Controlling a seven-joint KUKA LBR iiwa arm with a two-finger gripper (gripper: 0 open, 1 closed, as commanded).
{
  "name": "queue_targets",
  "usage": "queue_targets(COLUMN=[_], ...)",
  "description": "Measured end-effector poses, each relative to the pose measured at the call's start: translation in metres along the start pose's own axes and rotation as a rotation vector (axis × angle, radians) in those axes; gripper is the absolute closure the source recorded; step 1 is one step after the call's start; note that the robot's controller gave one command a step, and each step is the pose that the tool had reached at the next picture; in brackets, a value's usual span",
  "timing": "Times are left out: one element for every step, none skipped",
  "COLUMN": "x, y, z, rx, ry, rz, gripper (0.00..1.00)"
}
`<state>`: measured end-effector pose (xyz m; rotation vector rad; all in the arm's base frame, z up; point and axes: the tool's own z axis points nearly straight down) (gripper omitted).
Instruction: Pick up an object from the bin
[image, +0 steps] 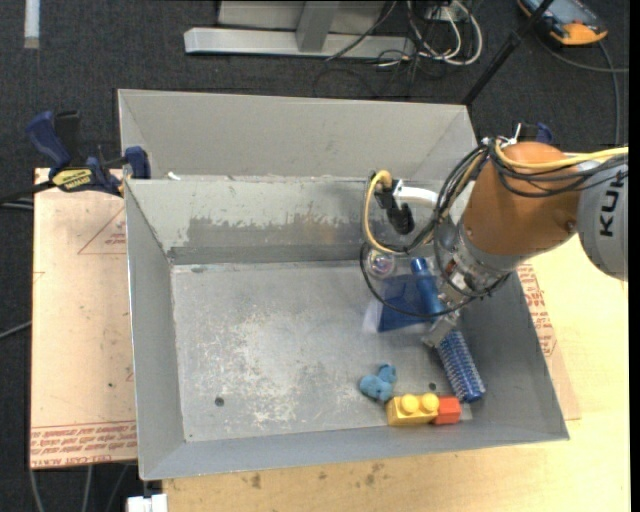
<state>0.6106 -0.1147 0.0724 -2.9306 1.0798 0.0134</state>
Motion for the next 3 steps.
queue_targets(x=[-0.012,0.035,0.035], y=[-0.029,-0.014,-0.013], z=[-0.005,-0.061,-0.060], rx=[-0.013,0.007,0.008], ry=[-0.005,-0.010,-0.012], rz=[-0.605,-0.677,-0.676], gripper=[0.00,0.00,1.00])
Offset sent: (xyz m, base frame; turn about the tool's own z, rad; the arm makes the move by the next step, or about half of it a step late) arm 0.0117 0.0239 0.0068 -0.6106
